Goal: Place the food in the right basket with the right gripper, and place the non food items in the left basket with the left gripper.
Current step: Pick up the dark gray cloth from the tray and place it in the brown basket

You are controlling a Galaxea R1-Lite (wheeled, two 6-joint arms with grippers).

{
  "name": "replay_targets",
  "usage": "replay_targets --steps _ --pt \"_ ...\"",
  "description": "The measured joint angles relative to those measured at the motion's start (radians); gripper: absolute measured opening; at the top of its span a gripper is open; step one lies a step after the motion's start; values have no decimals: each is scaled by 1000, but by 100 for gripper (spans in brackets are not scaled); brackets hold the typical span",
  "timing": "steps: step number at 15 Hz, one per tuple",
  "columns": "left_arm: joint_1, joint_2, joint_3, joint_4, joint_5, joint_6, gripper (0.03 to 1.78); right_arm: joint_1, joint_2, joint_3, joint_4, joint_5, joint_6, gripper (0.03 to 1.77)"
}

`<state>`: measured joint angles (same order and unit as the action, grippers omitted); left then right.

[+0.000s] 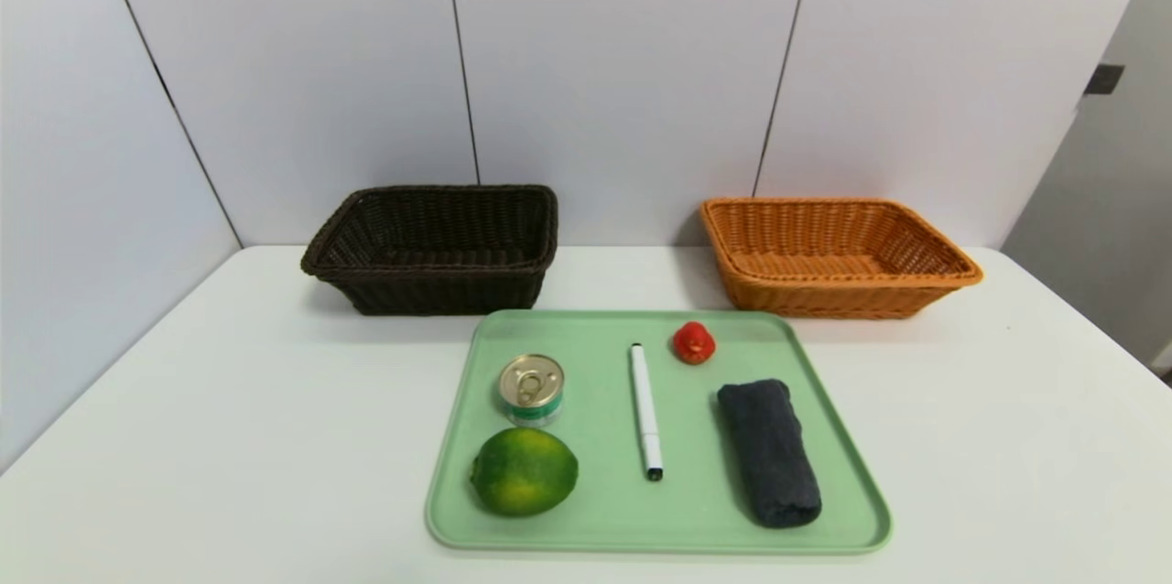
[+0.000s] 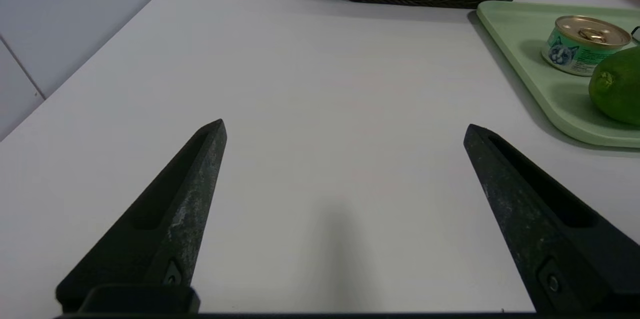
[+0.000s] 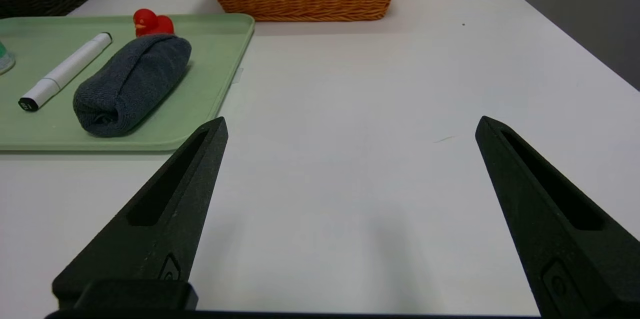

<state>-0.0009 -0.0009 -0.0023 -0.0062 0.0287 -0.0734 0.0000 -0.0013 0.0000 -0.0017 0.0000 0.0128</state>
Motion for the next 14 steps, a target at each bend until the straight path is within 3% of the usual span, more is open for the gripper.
replay_targets --steps 4,7,10,14 --pt "0 2 -19 20 -8 27 169 0 16 -4 14 -2 -3 171" --pt "-1 71 -199 126 -23 24 169 0 78 -88 46 6 0 171" --pt "-2 264 -449 243 -36 -6 169 1 257 -380 175 33 46 171" --pt "-2 586 -745 339 -59 -21 169 6 641 -879 403 93 98 171"
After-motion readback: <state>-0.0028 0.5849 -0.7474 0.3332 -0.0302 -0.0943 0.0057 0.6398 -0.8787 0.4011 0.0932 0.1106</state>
